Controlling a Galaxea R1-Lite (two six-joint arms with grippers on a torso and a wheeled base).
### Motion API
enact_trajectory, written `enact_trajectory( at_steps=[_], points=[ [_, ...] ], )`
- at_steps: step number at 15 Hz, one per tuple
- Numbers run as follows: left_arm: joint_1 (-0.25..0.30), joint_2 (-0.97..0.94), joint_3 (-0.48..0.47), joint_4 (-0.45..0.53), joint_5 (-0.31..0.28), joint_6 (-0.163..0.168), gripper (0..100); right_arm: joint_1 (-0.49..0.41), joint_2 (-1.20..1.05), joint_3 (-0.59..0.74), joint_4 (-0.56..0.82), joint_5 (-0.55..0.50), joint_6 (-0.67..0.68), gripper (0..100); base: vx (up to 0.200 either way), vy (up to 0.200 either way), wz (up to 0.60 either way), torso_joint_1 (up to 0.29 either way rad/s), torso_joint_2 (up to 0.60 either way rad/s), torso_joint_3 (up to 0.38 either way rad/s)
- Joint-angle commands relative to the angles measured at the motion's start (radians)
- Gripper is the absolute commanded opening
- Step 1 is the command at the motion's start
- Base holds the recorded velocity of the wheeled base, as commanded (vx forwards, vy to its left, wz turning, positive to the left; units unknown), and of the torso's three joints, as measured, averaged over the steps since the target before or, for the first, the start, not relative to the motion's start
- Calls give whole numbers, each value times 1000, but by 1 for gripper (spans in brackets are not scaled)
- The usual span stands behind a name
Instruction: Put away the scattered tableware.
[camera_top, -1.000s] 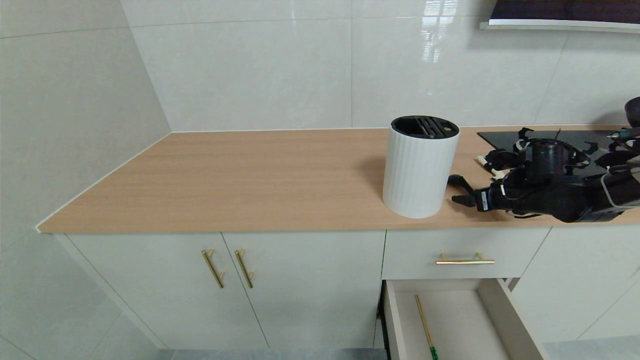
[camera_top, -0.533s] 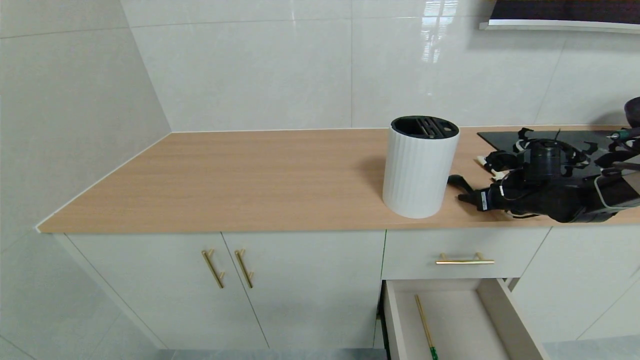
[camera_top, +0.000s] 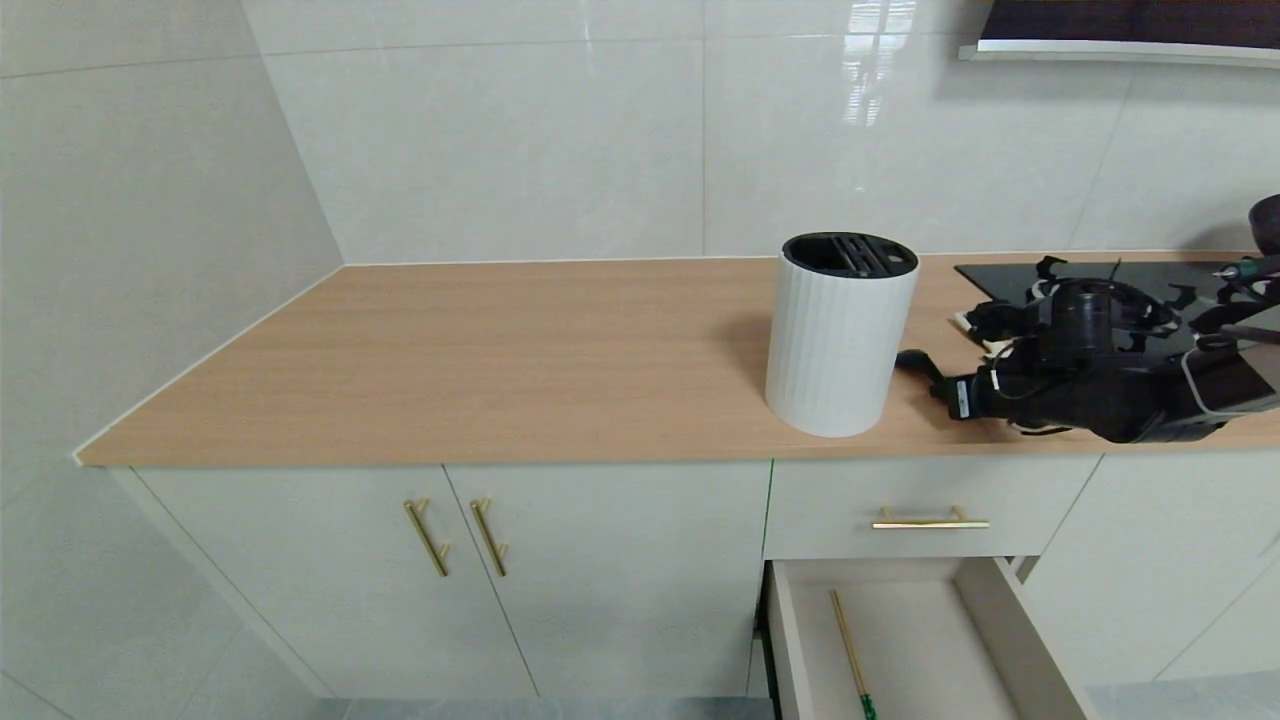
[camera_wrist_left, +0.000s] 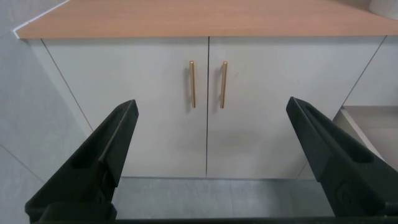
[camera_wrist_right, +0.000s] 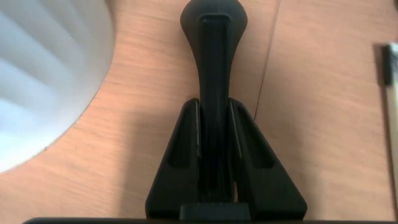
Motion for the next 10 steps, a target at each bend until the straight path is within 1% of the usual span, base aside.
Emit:
enact_trajectory(
  at_steps=[1, 2, 3, 4, 5, 6, 7, 8, 10],
  points=[
    [0, 0, 0, 0, 0, 0, 100, 14, -93, 16, 20, -69, 86, 0, 0, 0, 0, 0, 0, 0],
    [0, 0, 0, 0, 0, 0, 100, 29, -146, 37, 34, -93, 159, 0, 0, 0, 0, 0, 0, 0],
    [0, 0, 0, 0, 0, 0, 100, 35, -209, 85, 47, -103, 204, 0, 0, 0, 0, 0, 0, 0],
    [0, 0, 0, 0, 0, 0, 100, 37, -244, 119, 55, -107, 210, 0, 0, 0, 0, 0, 0, 0],
    [0, 0, 0, 0, 0, 0, 100, 43, -324, 209, 64, -118, 213, 0, 0, 0, 0, 0, 0, 0],
    [0, 0, 0, 0, 0, 0, 100, 43, -425, 333, 58, -126, 218, 0, 0, 0, 0, 0, 0, 0],
    [0, 0, 0, 0, 0, 0, 100, 43, -476, 390, 58, -122, 218, 0, 0, 0, 0, 0, 0, 0],
    [0, 0, 0, 0, 0, 0, 100, 43, -582, 514, 54, -113, 219, 0, 0, 0, 0, 0, 0, 0],
    [0, 0, 0, 0, 0, 0, 100, 46, -671, 617, 52, -112, 219, 0, 0, 0, 0, 0, 0, 0]
  ],
)
